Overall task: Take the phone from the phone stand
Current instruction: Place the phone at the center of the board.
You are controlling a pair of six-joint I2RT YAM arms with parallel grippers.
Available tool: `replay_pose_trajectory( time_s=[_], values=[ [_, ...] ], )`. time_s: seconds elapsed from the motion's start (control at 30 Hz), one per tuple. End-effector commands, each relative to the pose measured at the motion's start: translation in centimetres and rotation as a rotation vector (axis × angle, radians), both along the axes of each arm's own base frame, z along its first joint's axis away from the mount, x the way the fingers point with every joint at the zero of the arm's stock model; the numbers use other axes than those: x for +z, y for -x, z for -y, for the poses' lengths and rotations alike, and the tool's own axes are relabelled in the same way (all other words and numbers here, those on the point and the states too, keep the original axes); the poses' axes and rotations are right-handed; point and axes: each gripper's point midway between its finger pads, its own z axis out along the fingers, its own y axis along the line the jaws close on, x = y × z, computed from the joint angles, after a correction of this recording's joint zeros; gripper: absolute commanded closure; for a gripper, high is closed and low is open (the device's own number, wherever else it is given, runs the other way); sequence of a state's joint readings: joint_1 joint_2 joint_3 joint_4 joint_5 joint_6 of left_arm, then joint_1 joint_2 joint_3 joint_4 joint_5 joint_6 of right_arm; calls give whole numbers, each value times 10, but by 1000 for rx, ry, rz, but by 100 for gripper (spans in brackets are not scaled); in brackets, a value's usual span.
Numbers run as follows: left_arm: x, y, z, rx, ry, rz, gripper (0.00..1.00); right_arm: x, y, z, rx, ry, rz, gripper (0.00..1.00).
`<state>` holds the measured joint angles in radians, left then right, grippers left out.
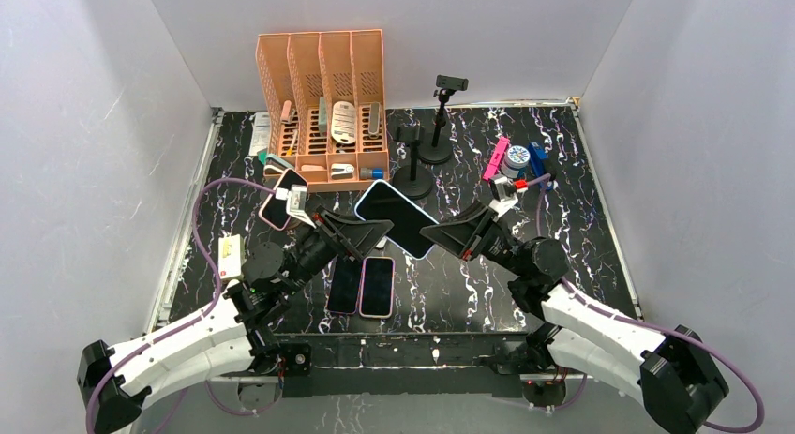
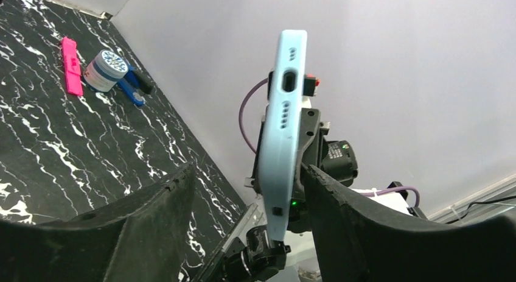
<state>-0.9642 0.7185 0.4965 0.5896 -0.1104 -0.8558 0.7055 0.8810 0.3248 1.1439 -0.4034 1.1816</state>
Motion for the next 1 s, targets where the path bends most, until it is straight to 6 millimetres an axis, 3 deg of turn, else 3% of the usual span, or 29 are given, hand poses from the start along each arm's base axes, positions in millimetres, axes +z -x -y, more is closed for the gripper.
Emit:
replay_pose_trajectory(
  time_s=[0.0,0.33,0.47,0.57,0.6,0.67,0.73,0.8,0.97],
  values=[
    [34,4,-5,-6,96,42,44,31,8,12,-41,-127,88,99],
    [31,4,-6,-6,119,24,65,25,16,5,-24,-126,79,99],
    [29,4,-5,-9,114,26,78,20,17,1,-19,-102,78,99],
    [27,6,-8,-7,114,30,94,13,18,-4,-1,-51,73,99],
    [26,6,-9,-6,111,31,100,9,18,-6,7,-20,63,96],
    [23,7,-12,-1,104,20,100,0,20,-11,28,41,43,82],
    [20,8,-14,4,96,8,100,0,26,-9,41,61,51,59],
    [17,8,-17,9,94,-2,100,-2,30,-8,53,100,56,45],
    [8,13,-19,-7,82,-28,100,-13,34,-9,59,249,65,27]
  ],
)
